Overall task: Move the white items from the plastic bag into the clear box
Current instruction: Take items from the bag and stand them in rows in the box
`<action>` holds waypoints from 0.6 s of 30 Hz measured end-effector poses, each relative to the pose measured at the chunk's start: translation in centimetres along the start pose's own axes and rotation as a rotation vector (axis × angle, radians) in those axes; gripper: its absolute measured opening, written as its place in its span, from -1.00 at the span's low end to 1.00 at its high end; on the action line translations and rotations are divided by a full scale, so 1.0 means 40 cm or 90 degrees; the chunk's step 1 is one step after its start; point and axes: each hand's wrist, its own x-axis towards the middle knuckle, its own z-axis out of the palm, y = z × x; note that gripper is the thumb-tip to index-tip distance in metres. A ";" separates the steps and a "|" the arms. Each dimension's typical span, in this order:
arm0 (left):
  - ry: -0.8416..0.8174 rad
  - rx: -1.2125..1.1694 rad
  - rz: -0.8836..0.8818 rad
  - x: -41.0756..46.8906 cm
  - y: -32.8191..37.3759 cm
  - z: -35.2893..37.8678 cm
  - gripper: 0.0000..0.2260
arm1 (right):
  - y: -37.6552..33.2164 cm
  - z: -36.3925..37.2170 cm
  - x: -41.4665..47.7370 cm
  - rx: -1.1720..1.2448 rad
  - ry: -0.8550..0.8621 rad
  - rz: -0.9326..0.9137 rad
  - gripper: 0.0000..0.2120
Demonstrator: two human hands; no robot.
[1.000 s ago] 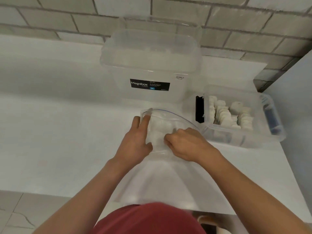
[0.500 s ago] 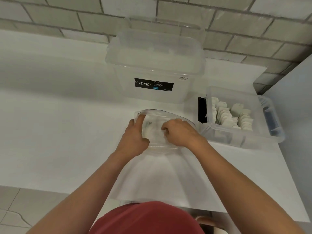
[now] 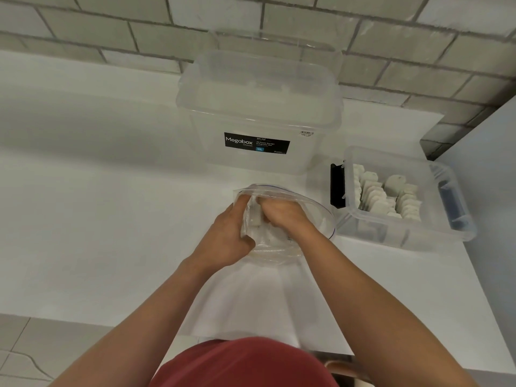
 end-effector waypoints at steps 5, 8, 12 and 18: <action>0.005 0.004 -0.026 0.004 -0.008 0.001 -0.27 | -0.001 0.008 0.012 0.037 0.010 -0.001 -0.80; 0.028 0.017 -0.029 0.005 -0.017 0.011 -0.26 | 0.014 -0.006 0.023 0.030 0.016 -0.005 -0.91; 0.068 0.030 -0.045 0.008 -0.013 0.016 -0.22 | 0.024 -0.031 0.010 -0.027 0.013 -0.059 -0.75; 0.073 0.051 -0.049 0.017 0.003 0.012 -0.18 | -0.017 -0.045 -0.089 -0.228 0.159 -0.253 -0.86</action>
